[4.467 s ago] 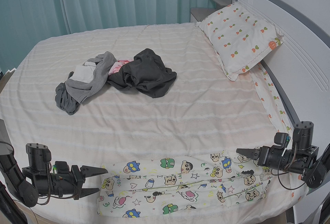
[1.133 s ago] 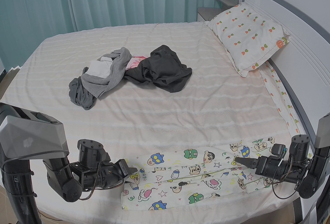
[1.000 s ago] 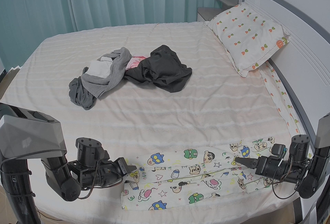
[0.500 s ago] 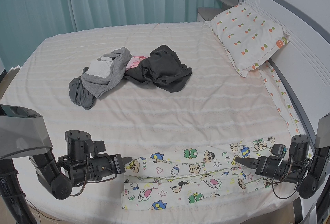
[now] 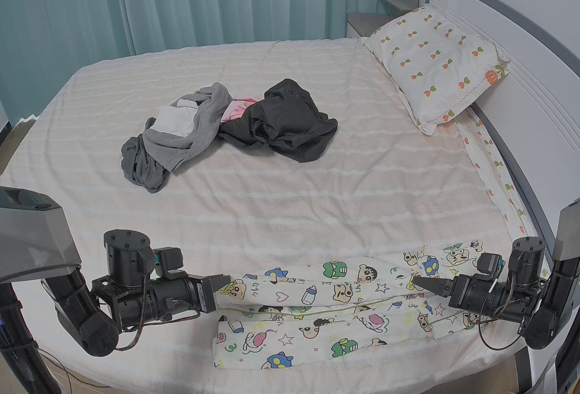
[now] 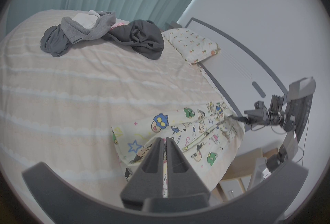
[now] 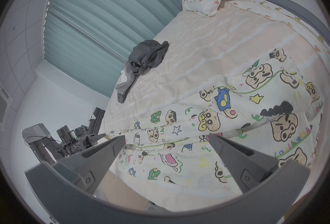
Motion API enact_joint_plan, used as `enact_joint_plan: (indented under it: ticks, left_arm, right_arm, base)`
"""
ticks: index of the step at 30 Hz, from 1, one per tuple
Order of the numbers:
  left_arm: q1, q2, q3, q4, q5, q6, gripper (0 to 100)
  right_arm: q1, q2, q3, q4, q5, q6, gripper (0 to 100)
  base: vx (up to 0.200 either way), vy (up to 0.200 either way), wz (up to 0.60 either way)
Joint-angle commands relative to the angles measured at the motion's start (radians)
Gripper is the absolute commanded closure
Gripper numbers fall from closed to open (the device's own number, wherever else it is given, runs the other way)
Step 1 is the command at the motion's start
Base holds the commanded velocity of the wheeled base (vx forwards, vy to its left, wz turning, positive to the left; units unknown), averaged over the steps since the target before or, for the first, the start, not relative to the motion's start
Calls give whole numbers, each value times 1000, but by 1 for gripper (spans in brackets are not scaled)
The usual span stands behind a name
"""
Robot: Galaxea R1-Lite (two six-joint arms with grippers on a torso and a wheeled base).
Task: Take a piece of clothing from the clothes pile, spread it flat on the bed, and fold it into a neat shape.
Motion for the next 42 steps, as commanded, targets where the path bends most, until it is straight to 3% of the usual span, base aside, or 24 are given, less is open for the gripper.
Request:
enact_joint_plan:
  ticks: [1, 15, 27, 42]
  left_arm:
    - [-10, -9, 40, 1, -3, 40, 100]
    - [-12, 66, 137, -3, -4, 264, 100]
    - [-13, 74, 124, -5, 11, 379, 100]
    - [-21, 77, 92, -82, 158, 580, 100]
  right_arm:
    - [1, 1, 18, -15, 0, 0, 0]
    - [1, 3, 18, -15, 0, -1, 0]
    - [1, 11, 18, -15, 0, -3, 0]
    - [1, 11, 18, -15, 0, -3, 0]
  base:
    - [0, 0, 0]
    - [0, 0, 0]
    - [0, 0, 0]
    - [0, 0, 0]
